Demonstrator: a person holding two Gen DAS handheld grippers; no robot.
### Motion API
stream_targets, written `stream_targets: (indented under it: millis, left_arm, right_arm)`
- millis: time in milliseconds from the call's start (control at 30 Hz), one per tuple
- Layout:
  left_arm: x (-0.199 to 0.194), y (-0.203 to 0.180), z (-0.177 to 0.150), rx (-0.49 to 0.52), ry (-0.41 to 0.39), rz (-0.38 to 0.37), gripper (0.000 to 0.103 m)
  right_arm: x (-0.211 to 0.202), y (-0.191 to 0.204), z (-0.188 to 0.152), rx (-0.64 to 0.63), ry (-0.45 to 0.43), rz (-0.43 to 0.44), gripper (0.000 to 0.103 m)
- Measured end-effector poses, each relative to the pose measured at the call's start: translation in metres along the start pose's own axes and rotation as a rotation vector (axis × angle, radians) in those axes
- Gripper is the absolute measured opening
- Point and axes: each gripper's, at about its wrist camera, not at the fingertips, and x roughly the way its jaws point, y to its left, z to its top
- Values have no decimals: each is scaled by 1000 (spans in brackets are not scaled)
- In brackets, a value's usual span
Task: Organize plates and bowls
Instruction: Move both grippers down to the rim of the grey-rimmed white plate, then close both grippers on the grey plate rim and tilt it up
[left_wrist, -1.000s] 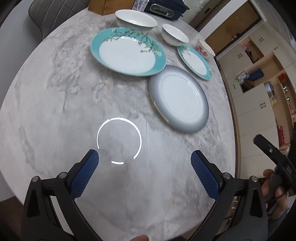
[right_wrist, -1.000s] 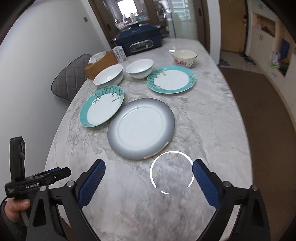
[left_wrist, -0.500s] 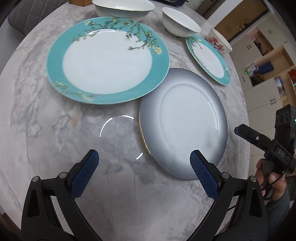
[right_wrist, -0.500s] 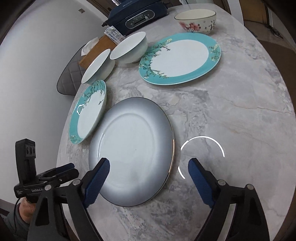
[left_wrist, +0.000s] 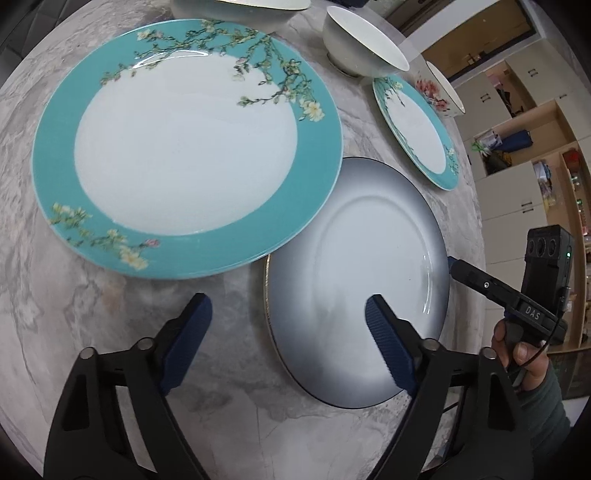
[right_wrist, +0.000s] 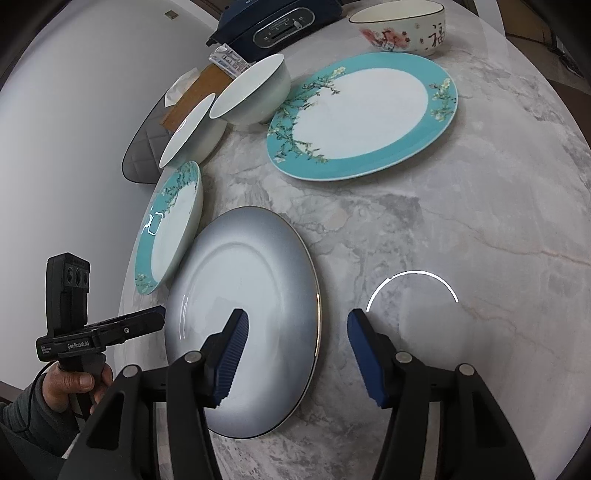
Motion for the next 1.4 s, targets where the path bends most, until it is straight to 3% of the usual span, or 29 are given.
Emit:
stream_targets:
  millis: [133,267,367,567,733,833,900,967,1033,1400]
  left_arm:
    - [0,-4,-3,18,25,-25,45]
    - [1,-2,2,7,34,-53,44]
    - [-2,3,-4,2,41,-77,44]
    - [-4,9,-4,12,60,-112,44]
    - [-4,7,-4,35,69,-101,44]
    - [-4,6,-5,43,67,-93,41]
    - [-4,9,-4,33,66,-73,30]
    - [-4,15,-4,5,68,-81,30]
    - [-5,17,-4,2,68,-45,19]
    - [-7,26,-3,-34,87,-67,15]
  right_arm:
    - [3,0,5,-33,28,18,59]
    - [6,6,5,-103,62,24,61]
    - [5,1,8,-83,80,83,73]
    - [10,9,10,-140,147,86,73]
    - [14,12,11,-163,186,108,66]
    - [13,5,13,-137,195,120,56]
    - [13,1,15,-124,206,107,43]
    - [13,-3,17,-98,223,80,30]
    - [12,-8,19,-74,238,47,18]
    - [7,-14,17,-13,234,60,17]
